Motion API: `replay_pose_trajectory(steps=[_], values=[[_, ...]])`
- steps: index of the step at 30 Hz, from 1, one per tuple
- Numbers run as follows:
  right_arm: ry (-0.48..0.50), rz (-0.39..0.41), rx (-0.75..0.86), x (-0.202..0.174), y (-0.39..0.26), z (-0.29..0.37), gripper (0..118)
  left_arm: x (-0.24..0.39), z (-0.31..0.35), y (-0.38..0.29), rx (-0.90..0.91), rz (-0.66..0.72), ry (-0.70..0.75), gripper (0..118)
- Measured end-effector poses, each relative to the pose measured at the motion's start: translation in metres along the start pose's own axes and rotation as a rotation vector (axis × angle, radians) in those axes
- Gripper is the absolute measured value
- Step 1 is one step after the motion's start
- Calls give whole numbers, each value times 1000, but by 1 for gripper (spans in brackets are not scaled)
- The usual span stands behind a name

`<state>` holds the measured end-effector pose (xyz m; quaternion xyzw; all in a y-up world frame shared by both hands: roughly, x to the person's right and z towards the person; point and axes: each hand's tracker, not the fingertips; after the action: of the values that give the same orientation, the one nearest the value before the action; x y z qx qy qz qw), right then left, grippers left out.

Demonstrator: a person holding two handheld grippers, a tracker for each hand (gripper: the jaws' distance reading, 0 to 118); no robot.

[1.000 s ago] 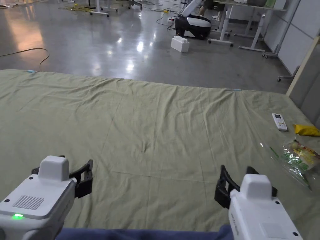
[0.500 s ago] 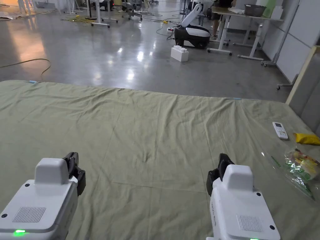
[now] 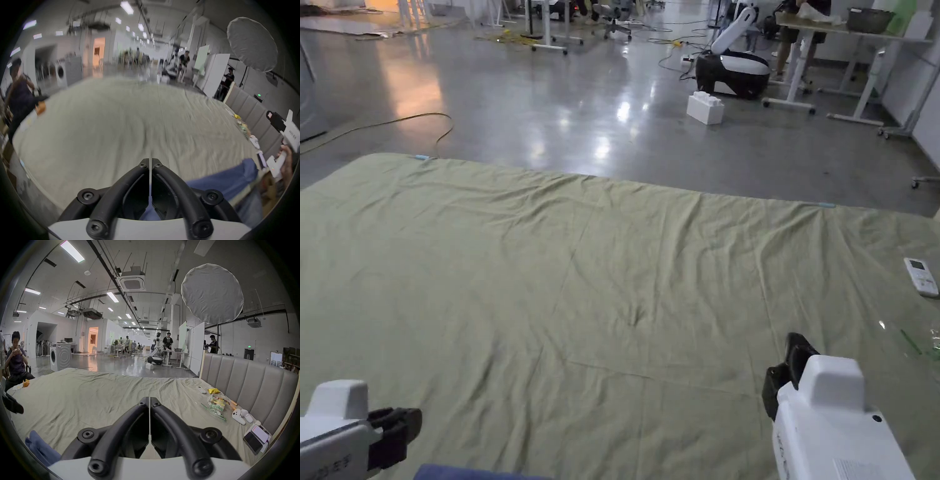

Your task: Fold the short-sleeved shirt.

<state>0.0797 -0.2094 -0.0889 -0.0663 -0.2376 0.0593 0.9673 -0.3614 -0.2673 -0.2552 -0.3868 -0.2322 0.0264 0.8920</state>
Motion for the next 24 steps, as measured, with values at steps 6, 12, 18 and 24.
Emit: replay_pose_trajectory(steps=[6, 12, 18, 24], values=[[18, 5, -44, -3, -9, -2, 2, -41, -25, -14, -238, 140, -197, 70], [28, 19, -76, -5, -16, -1, 2, -71, -55, -30, -306, 346, -335, 91], [28, 30, -112, -2, -24, -2, 2, -69, -68, -41, -311, 395, -541, 91], [27, 35, -138, -3, -31, -2, 2, -56, -71, -42, -309, 389, -576, 89]])
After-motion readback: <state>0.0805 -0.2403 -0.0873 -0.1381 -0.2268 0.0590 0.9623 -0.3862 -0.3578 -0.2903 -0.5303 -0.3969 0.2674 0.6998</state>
